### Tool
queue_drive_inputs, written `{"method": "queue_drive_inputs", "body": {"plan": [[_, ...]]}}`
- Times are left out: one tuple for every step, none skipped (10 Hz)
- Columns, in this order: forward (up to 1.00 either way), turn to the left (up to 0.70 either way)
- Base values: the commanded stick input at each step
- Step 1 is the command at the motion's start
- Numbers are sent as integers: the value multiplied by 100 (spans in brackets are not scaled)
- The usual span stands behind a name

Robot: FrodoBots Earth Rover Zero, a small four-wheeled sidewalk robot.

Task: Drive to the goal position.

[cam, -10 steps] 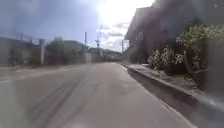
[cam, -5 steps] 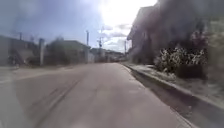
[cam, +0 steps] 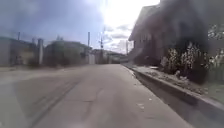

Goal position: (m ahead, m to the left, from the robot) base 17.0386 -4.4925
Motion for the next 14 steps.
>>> {"method": "queue_drive_inputs", "body": {"plan": [[100, 0], [100, 0], [100, 0], [100, 0], [100, 0], [100, 0], [100, 0], [100, 0], [100, 0], [100, 0], [100, 0], [100, 0], [100, 0], [100, 0]]}}
